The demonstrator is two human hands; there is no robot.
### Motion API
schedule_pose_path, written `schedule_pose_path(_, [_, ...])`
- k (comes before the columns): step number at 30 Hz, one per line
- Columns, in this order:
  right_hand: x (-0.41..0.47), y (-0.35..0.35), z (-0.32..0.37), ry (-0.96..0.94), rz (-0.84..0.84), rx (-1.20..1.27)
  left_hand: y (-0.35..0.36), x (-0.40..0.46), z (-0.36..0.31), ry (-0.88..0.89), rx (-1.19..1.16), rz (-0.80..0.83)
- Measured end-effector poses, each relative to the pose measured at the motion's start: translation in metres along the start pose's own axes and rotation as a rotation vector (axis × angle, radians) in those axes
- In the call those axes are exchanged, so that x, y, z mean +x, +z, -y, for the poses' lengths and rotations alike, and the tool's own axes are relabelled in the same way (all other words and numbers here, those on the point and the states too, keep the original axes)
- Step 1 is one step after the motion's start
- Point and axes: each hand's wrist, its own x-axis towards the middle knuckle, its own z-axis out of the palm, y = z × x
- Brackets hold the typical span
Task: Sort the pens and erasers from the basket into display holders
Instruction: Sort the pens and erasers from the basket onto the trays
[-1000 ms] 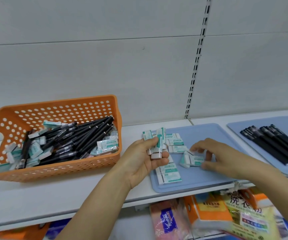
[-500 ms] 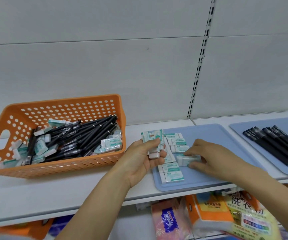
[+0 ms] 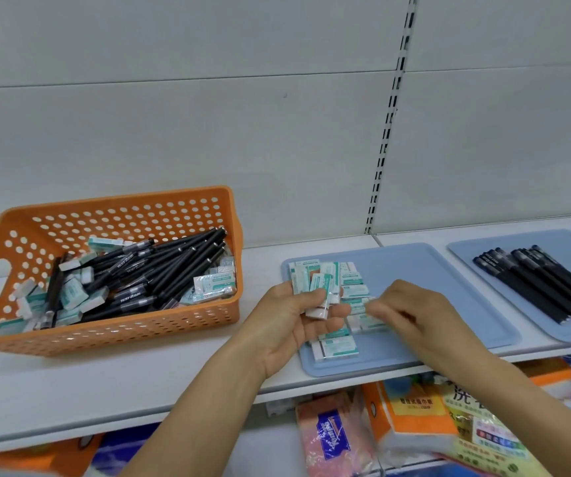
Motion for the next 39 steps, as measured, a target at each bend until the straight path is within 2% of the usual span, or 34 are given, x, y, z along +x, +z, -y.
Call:
schedule_pose_path(1, [0.003,0.000,0.006,0.061,-0.071,0.204,0.003,0.001,0.001,0.003,0.031,0.024])
schedule_pose_path(3, [0.013,0.000,0.018,0.180,-0.068,0.497,0.010,0.001,0.005,0.005,0.108,0.084])
schedule_pose_path(5, [0.016,0.003,0.024,0.268,-0.027,0.648,0.016,0.002,0.007,0.031,0.223,0.102])
schedule_pose_path(7, [0.013,0.002,0.023,0.318,-0.084,0.694,0.016,0.002,0.008,0.092,0.415,0.062])
schedule_pose_path(9, [0.005,-0.003,0.017,0.272,-0.150,0.523,0.014,0.004,0.010,0.162,0.631,-0.016])
schedule_pose_path(10, [0.000,-0.006,0.013,0.214,-0.144,0.318,0.012,0.006,0.012,0.204,0.715,-0.065])
schedule_pose_path(12, [-0.008,-0.008,0.011,0.097,-0.025,-0.196,0.007,0.012,0.015,0.329,0.909,-0.160])
schedule_pose_path(13, [-0.011,-0.005,0.012,0.060,0.060,-0.373,0.004,0.016,0.015,0.410,1.056,-0.191])
schedule_pose_path(15, [-0.016,0.001,0.014,0.034,0.216,-0.491,-0.003,0.026,0.017,0.523,1.352,-0.167])
schedule_pose_path(18, [-0.020,-0.001,0.012,0.051,0.267,-0.365,-0.011,0.035,0.020,0.478,1.602,-0.052])
schedule_pose_path(24, [-0.019,-0.007,0.007,0.072,0.203,-0.428,-0.024,0.038,0.020,0.463,1.519,-0.032])
schedule_pose_path(27, [-0.011,-0.009,0.005,0.067,0.230,-0.480,-0.027,0.036,0.020,0.471,1.501,-0.036])
schedule_pose_path(36, [0.012,-0.004,-0.003,0.096,0.227,-0.276,-0.030,0.032,0.025,0.552,1.409,-0.088])
schedule_pose_path(39, [0.017,-0.004,-0.003,0.098,0.163,-0.201,-0.031,0.034,0.024,0.567,1.350,-0.117])
